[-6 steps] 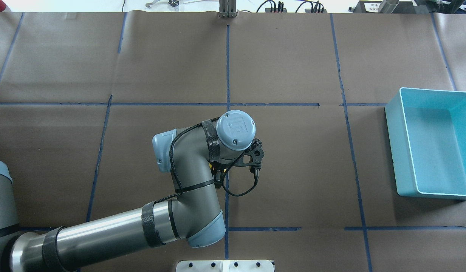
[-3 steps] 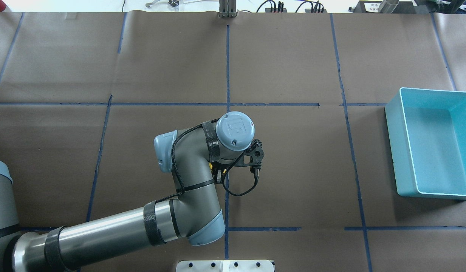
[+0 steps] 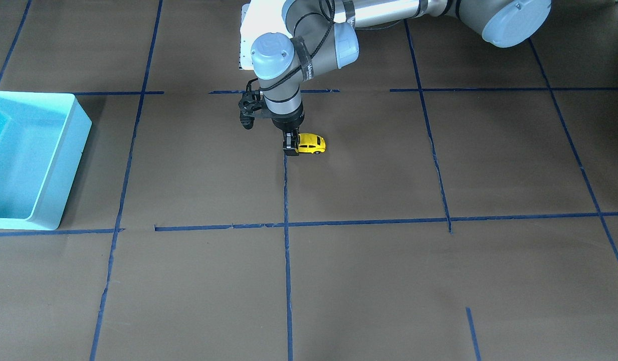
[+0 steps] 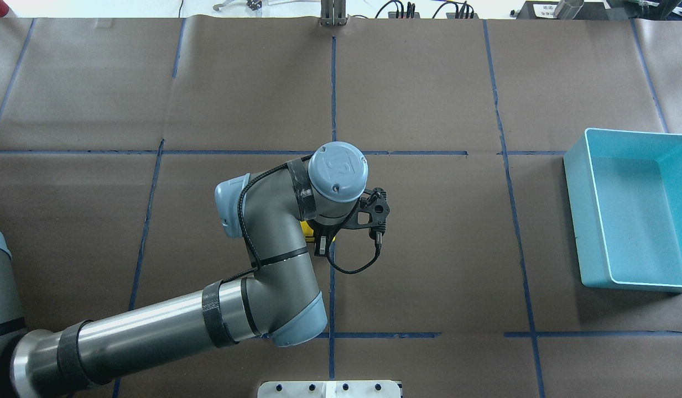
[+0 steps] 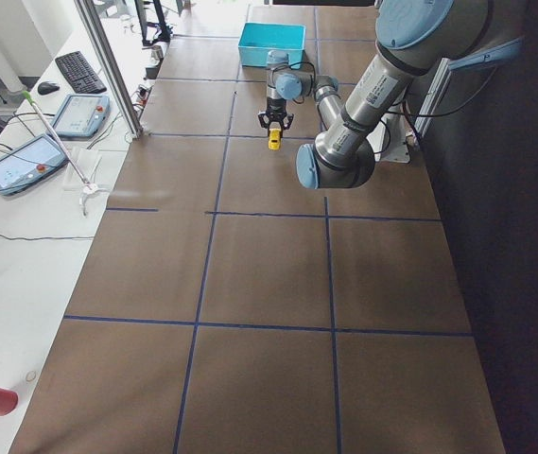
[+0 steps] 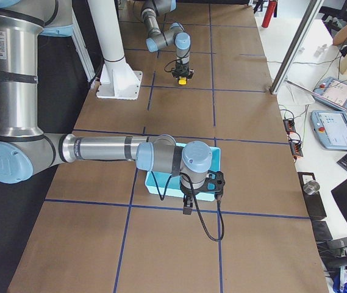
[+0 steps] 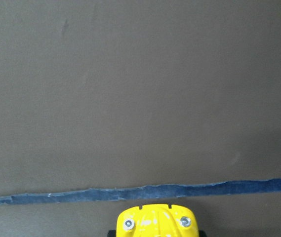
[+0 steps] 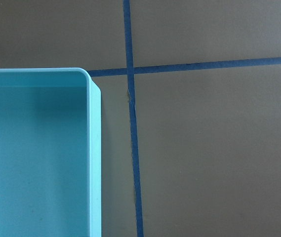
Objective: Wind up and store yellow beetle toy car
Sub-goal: 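Press the yellow car against the table with the left gripper, then drag the pressed car backward along the table with the left gripper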
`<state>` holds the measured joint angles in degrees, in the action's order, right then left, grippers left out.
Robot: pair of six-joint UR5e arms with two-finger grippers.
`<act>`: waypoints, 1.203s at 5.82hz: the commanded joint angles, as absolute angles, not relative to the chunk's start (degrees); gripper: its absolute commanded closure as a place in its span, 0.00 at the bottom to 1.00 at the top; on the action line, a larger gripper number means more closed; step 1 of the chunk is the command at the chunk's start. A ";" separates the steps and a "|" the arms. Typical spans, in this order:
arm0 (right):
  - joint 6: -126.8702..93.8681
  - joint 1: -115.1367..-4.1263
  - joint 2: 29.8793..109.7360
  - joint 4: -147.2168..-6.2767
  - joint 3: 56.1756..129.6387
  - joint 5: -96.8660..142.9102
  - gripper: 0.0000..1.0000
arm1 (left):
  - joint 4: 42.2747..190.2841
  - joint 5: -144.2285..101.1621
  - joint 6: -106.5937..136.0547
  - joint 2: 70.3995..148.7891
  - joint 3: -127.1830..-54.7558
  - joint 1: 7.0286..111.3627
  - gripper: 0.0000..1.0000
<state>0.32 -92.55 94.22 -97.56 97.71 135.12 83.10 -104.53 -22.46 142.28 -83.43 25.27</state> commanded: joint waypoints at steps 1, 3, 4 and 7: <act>0.18 -92.46 94.22 -97.56 97.65 135.18 0.00 | 89.76 -106.96 -22.76 142.38 -84.12 26.63 0.86; 0.18 -92.46 94.22 -97.56 97.73 135.18 0.00 | 97.53 -111.07 -22.06 142.56 -80.61 27.94 0.89; 0.18 -92.46 94.22 -97.56 97.65 135.18 0.00 | 101.47 -111.09 -21.97 142.65 -77.72 28.04 0.90; 0.27 -92.46 94.31 -97.47 96.77 135.26 0.00 | 106.26 -111.18 -18.28 142.65 -74.71 28.39 0.91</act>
<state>0.37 -92.46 94.36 -97.53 96.77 135.14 105.67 -111.17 -18.58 142.64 -75.21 28.34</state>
